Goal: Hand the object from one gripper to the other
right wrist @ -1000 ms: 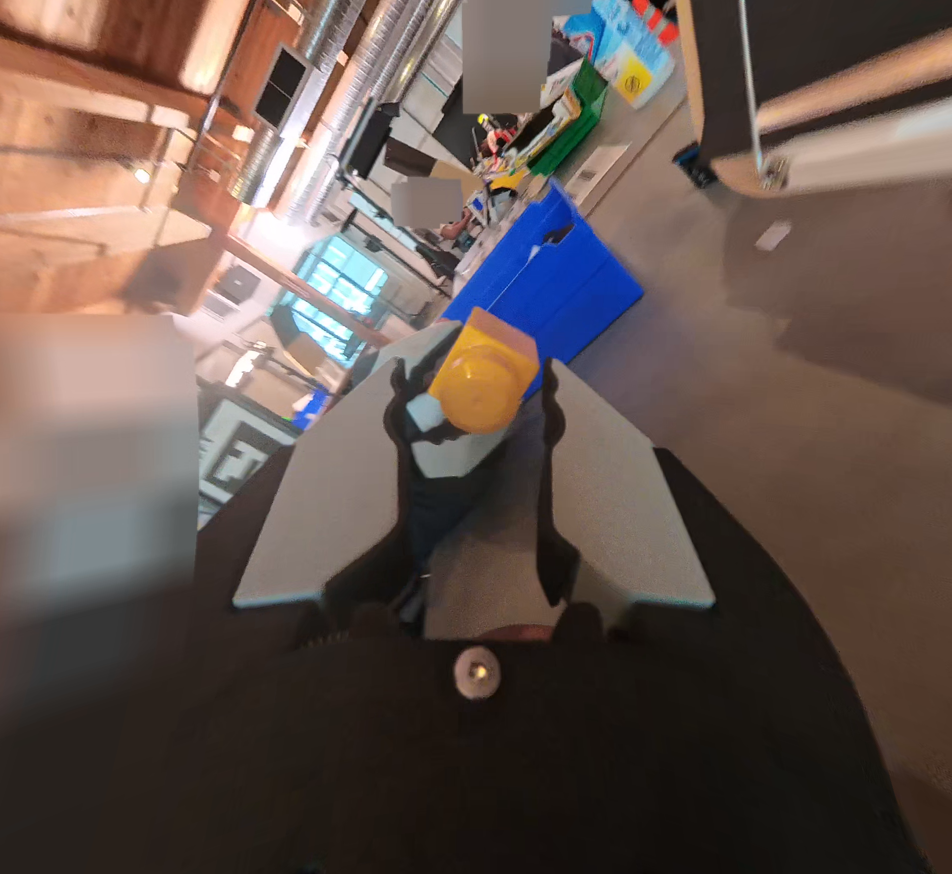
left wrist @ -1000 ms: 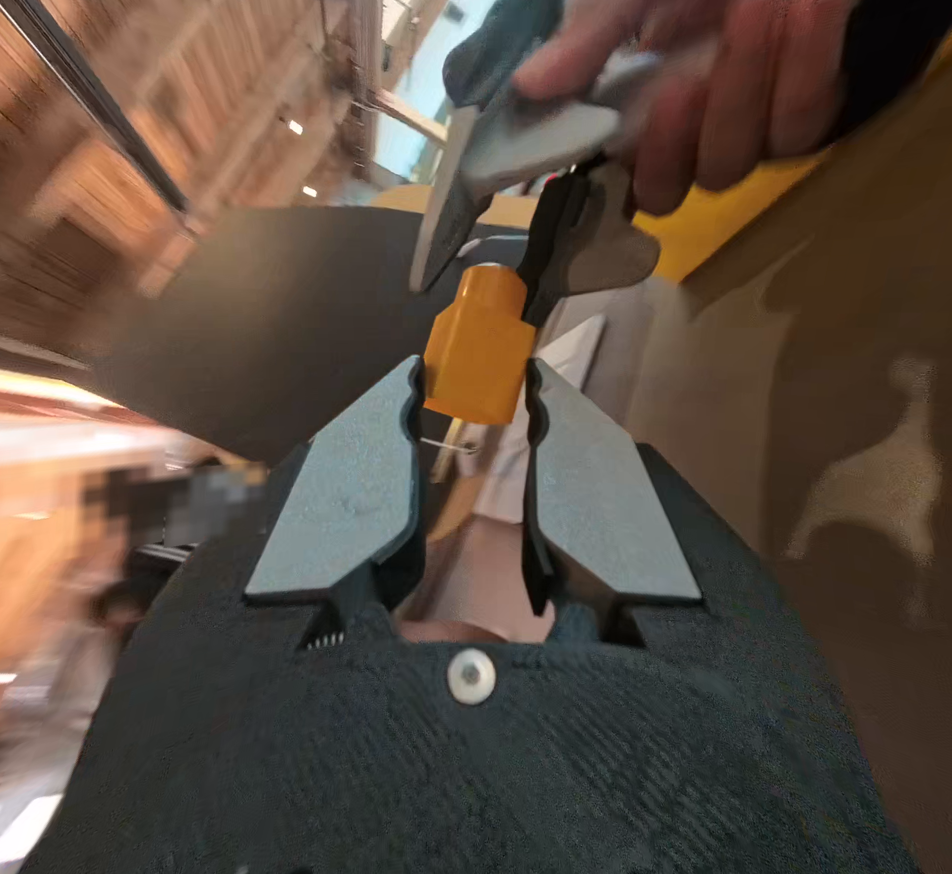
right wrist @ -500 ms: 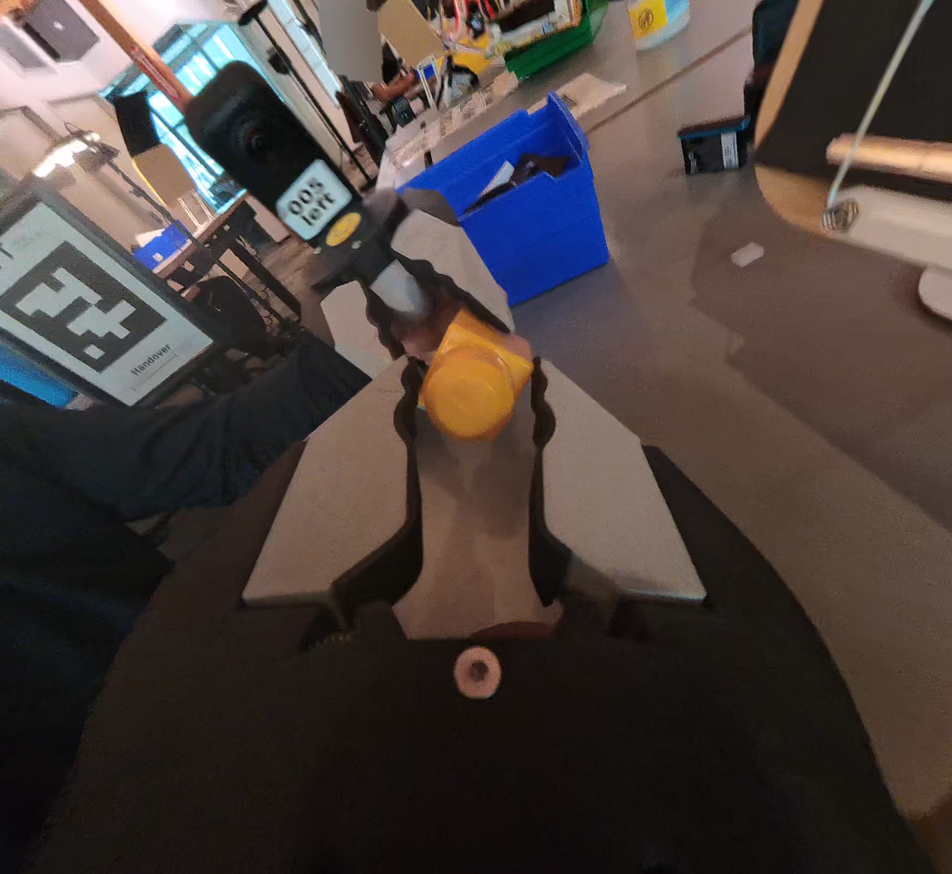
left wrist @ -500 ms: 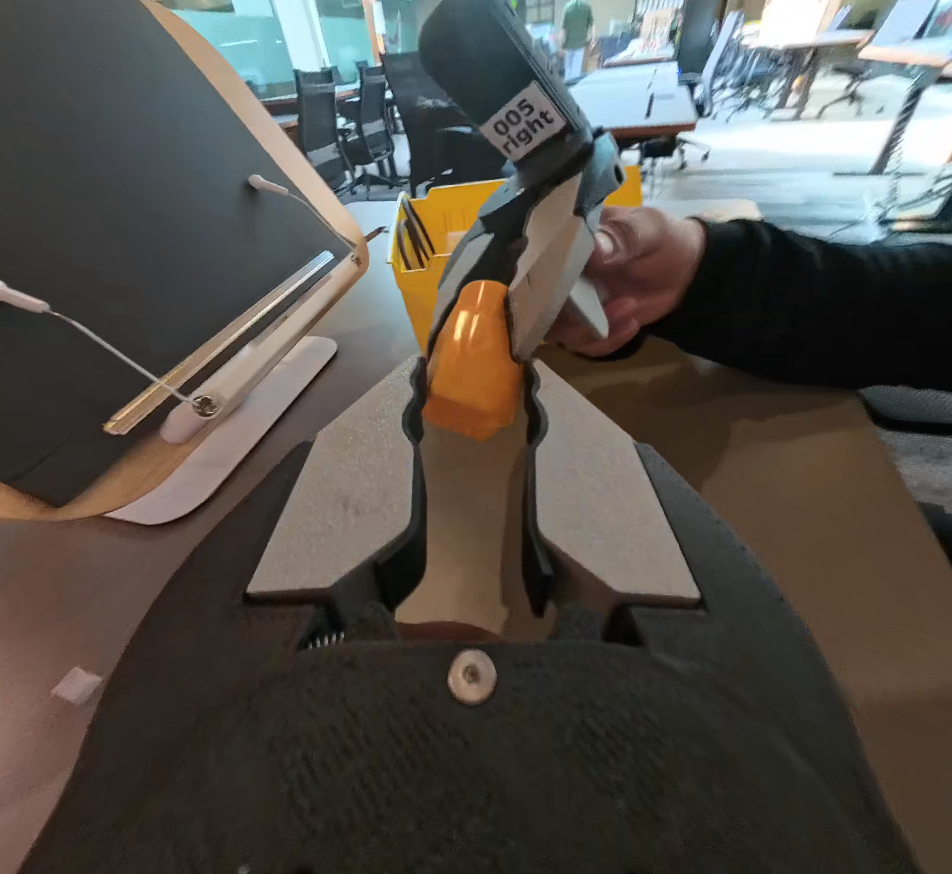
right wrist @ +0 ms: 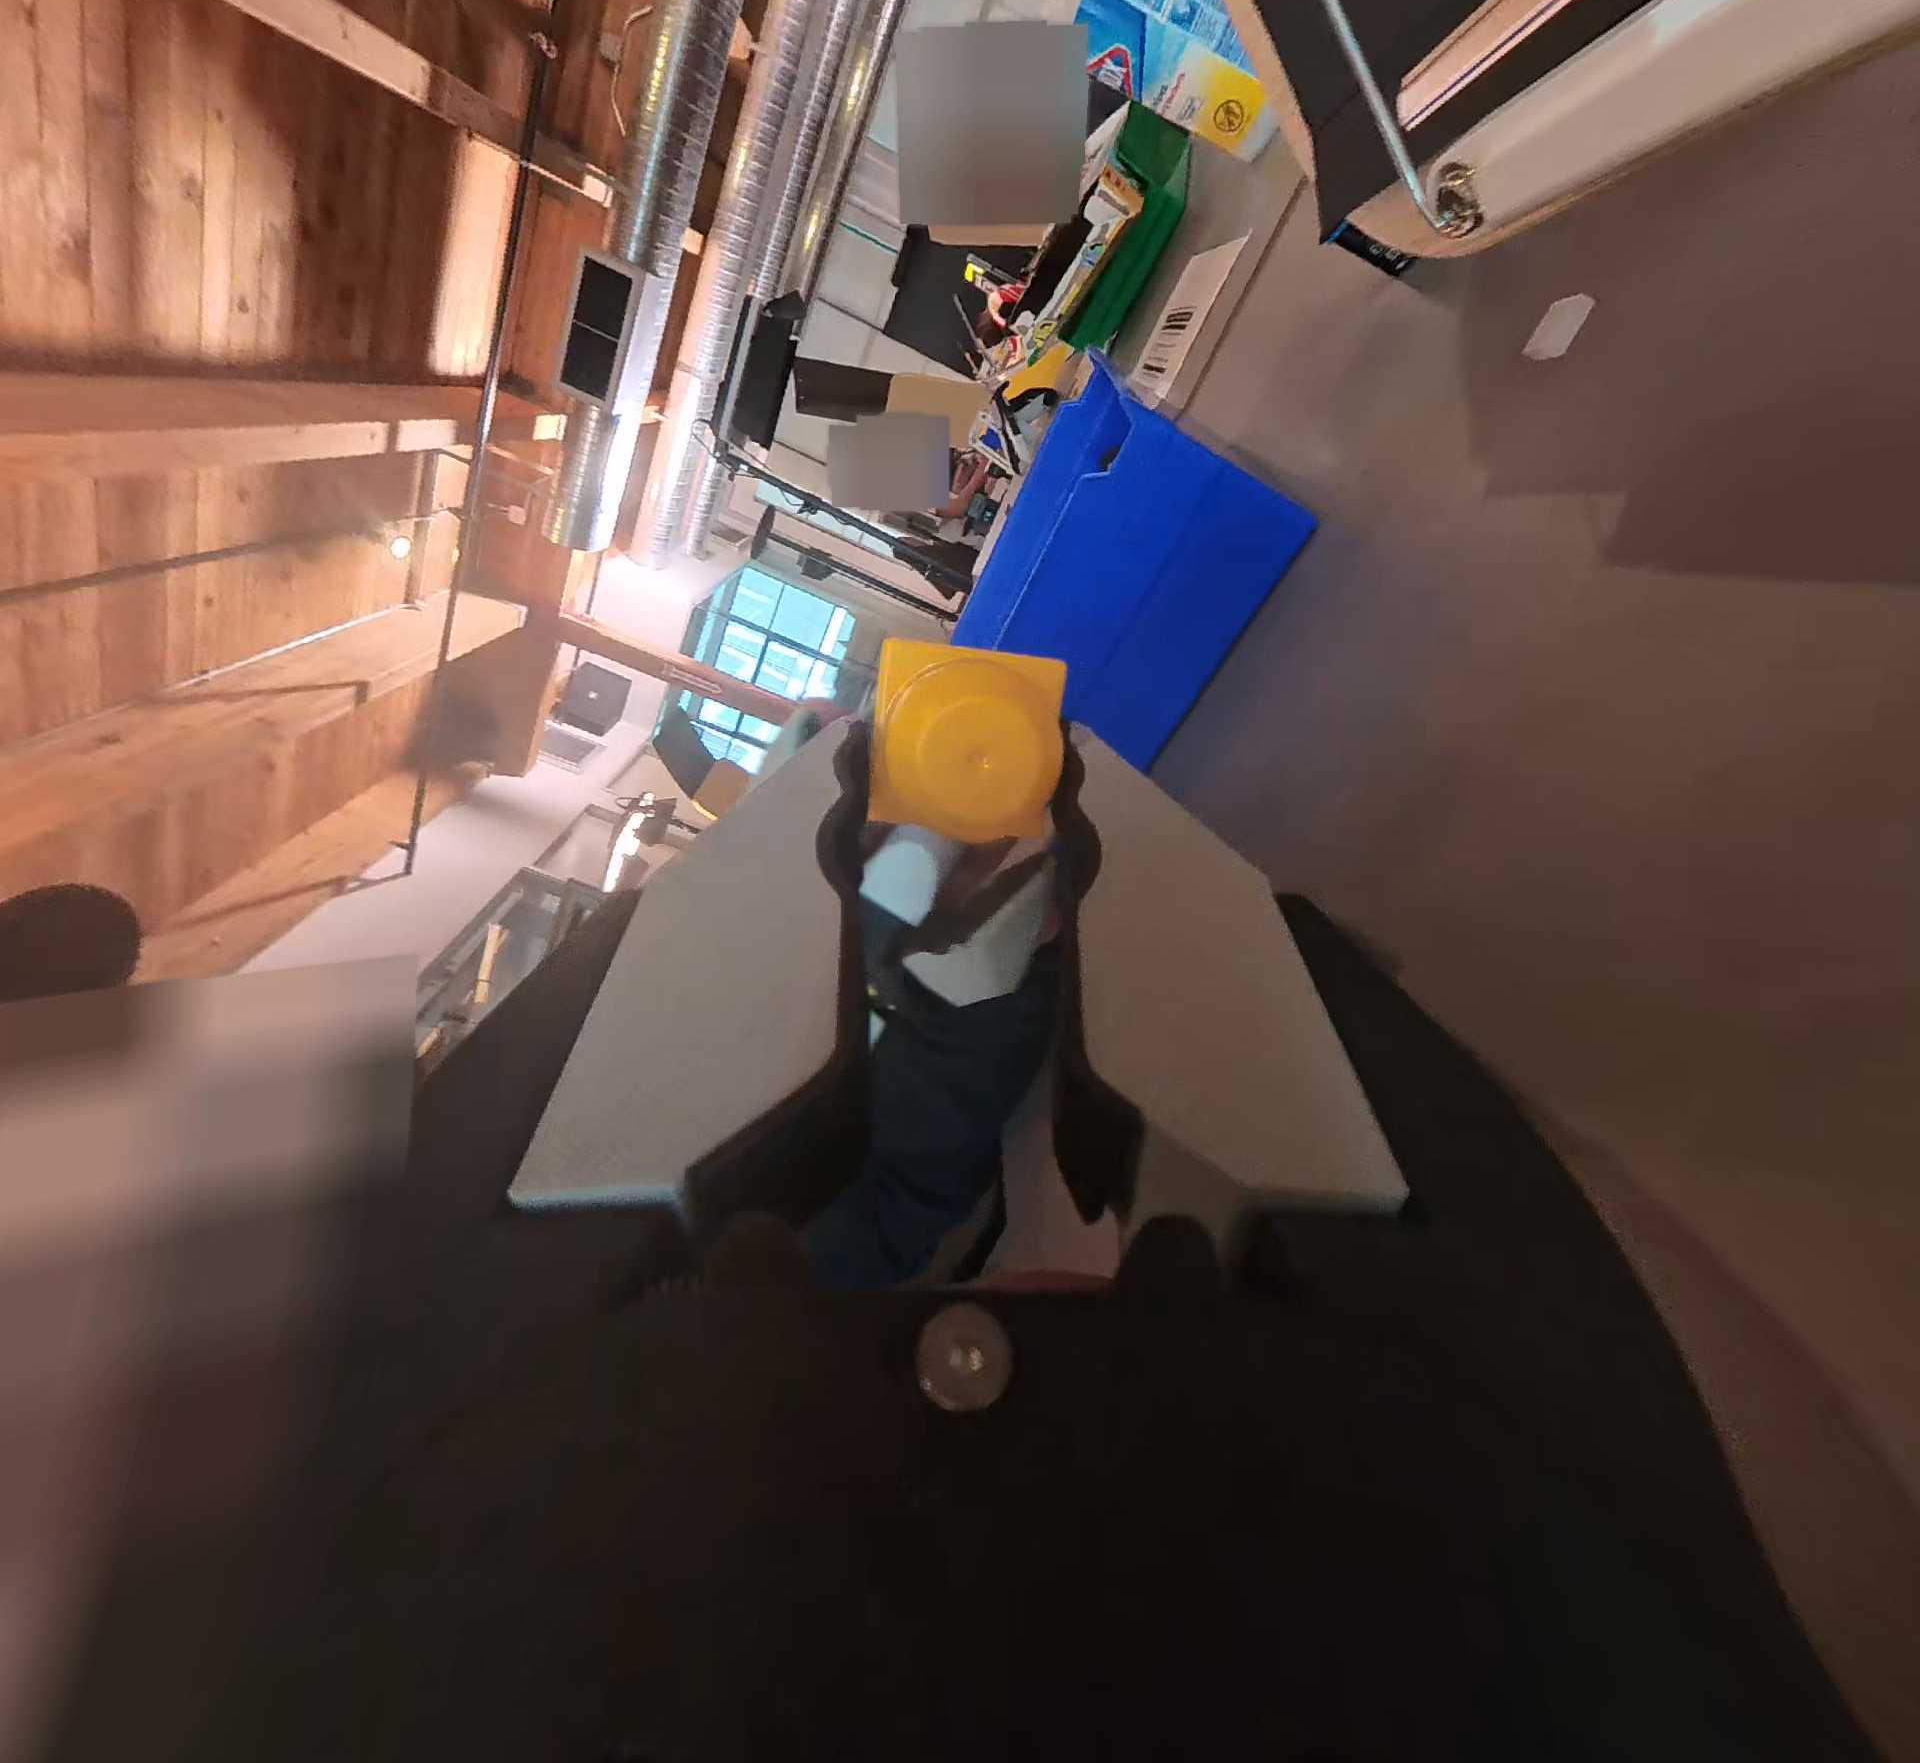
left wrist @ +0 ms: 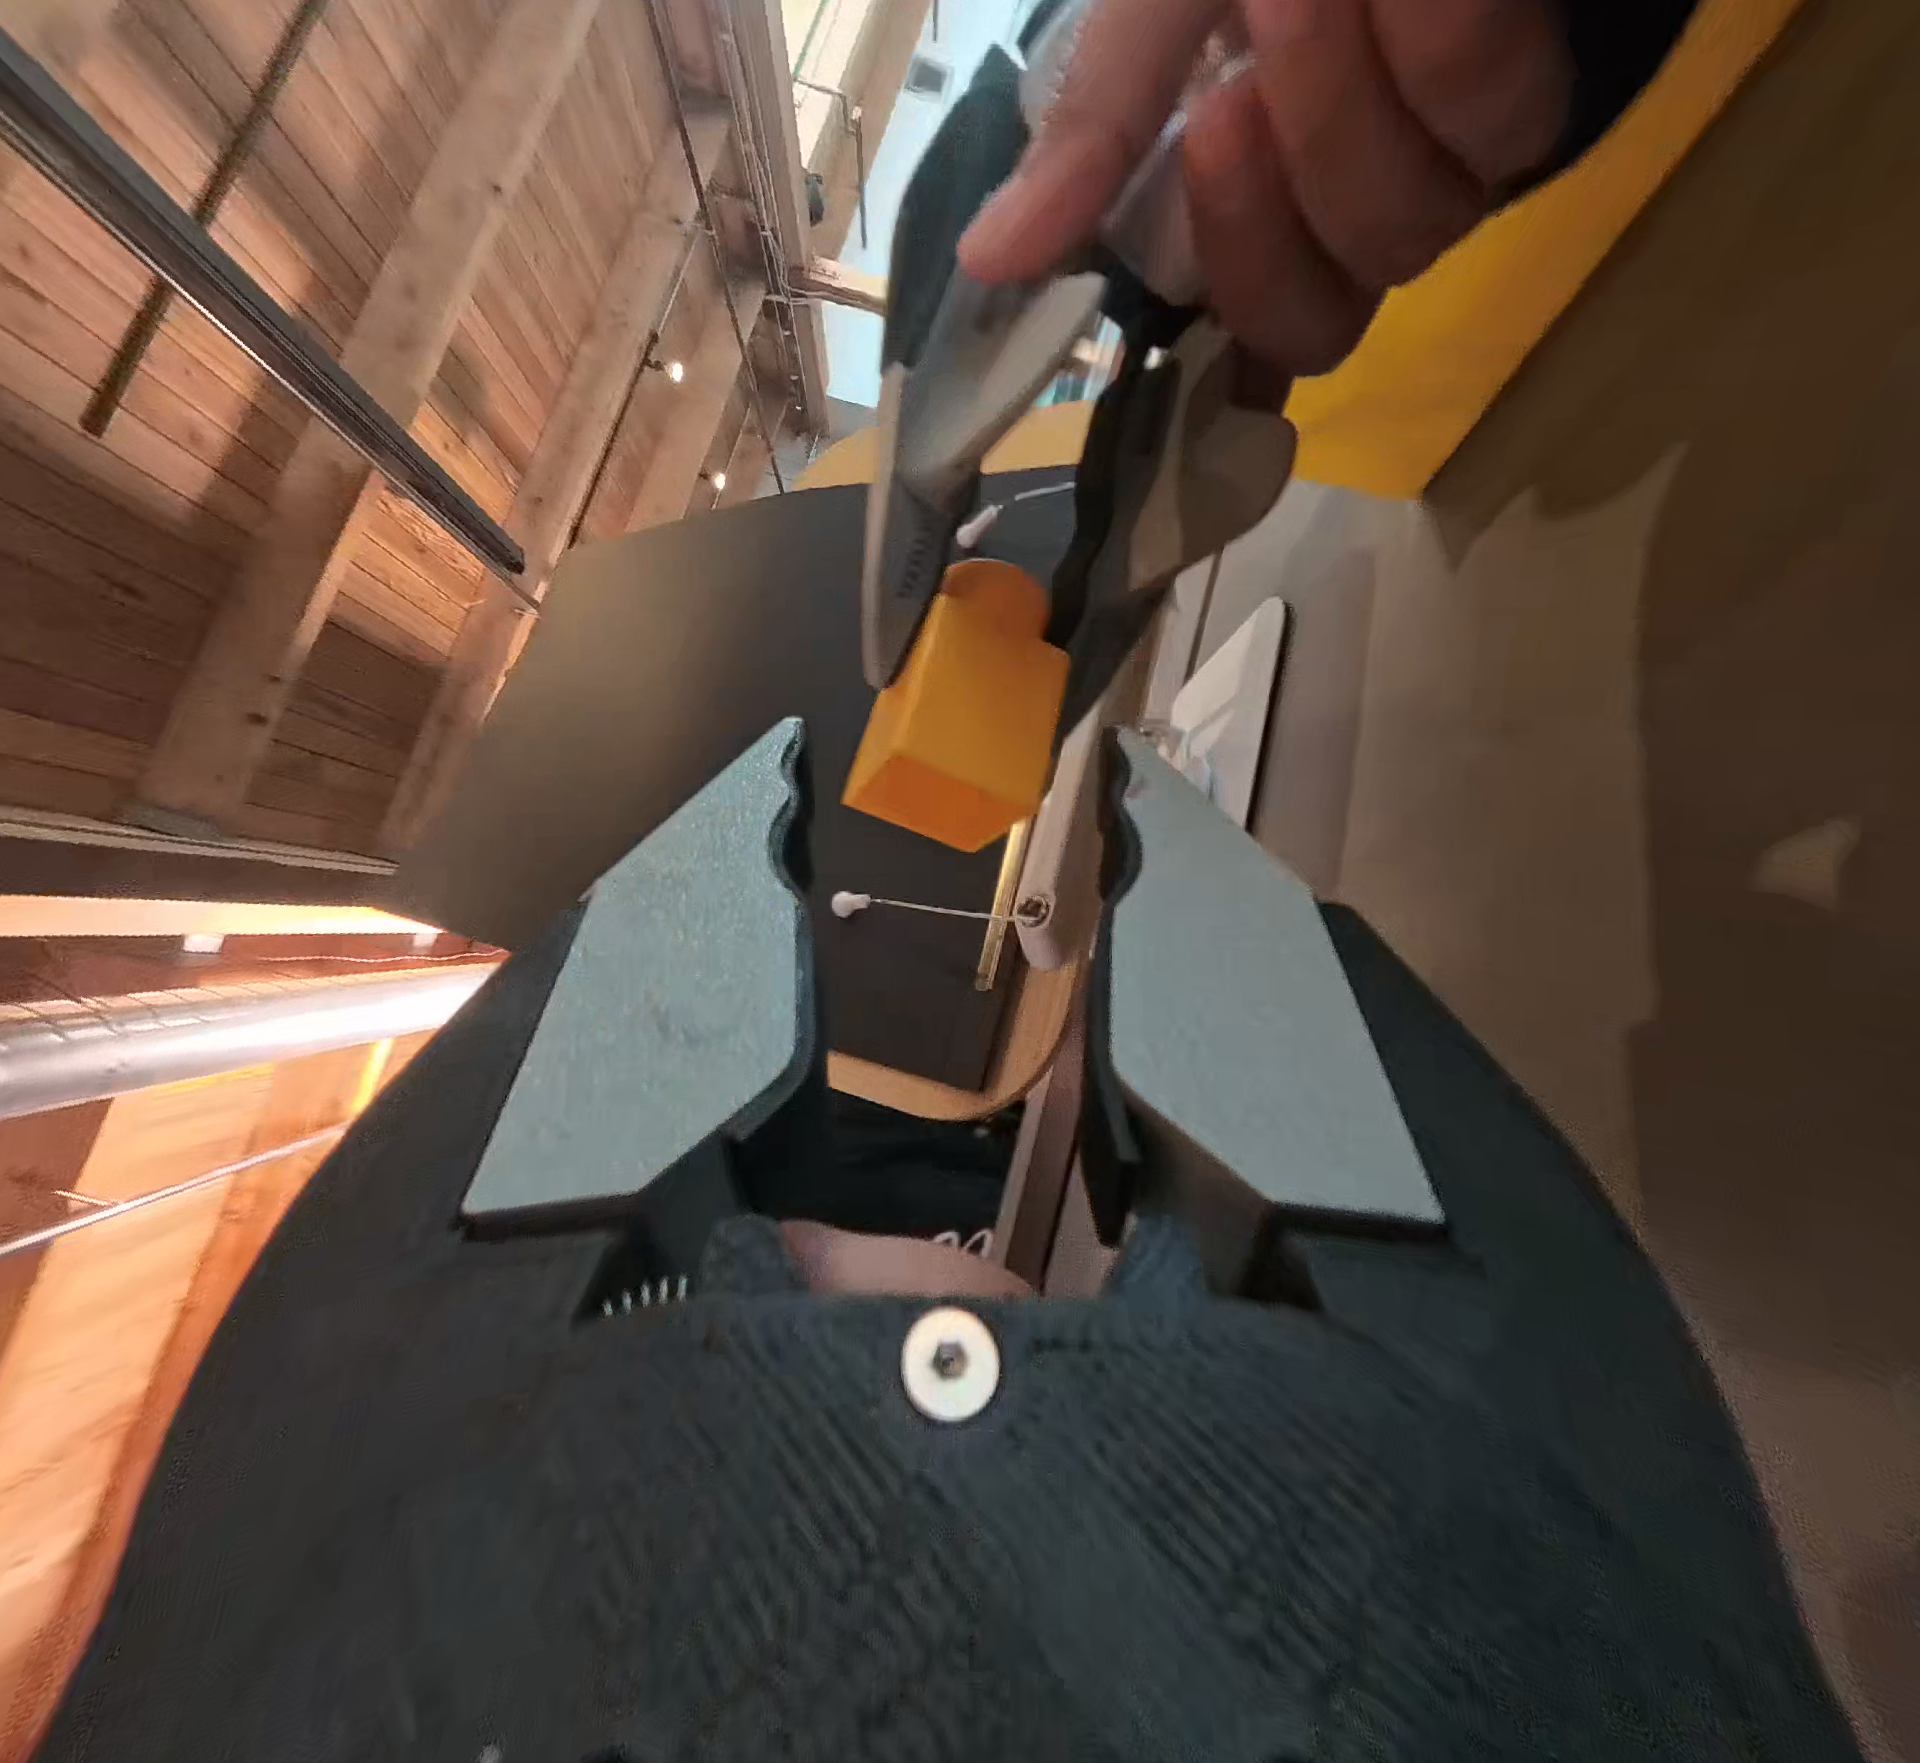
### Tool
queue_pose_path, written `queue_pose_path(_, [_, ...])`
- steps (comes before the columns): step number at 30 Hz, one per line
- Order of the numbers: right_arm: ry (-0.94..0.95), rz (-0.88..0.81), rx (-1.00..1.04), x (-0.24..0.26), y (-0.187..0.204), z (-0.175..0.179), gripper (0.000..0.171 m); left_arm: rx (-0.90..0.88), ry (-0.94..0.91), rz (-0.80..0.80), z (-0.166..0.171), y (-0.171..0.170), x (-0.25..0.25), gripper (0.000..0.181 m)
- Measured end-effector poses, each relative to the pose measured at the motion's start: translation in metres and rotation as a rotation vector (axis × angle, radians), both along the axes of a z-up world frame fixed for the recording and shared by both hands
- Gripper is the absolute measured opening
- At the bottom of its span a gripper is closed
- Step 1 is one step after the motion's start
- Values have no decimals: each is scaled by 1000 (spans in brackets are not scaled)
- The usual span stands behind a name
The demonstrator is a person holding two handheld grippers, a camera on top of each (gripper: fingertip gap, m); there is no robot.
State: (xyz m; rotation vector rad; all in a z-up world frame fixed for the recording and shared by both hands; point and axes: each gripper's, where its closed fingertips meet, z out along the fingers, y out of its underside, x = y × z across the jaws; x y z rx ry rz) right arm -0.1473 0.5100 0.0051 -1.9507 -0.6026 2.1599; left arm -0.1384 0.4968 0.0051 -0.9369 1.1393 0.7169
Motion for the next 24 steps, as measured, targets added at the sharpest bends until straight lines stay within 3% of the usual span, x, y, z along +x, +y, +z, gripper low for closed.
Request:
queue_pose_path(1, [11,15,-16,0,-3,2,32,4,25,21,-3,3,-1,52])
queue_pose_path(3, [14,42,-42,-1,-9,4,32,51,42,74,-1,9,-8,53])
queue_pose_path(7, [32,84,76,-1,-18,8,36,46,-11,76,12,4,-11,36])
queue_pose_path(10, [35,48,367,-2,-24,19,65,-127,-271,-96,19,-6,1,35])
queue_pose_path(12, [41,32,541,-1,-29,23,71,-276,-429,-191,18,-8,7,35])
queue_pose_path(14, [41,33,642,-2,-35,25,66,-371,-546,-247,17,-6,9,35])
queue_pose_path(18, [-54,-47,746,-4,-24,18,34,-501,-686,-311,14,-3,8,37])
queue_pose_path(24, [-165,-220,911,22,-17,45,33,-531,-676,-182,-11,17,0,34])
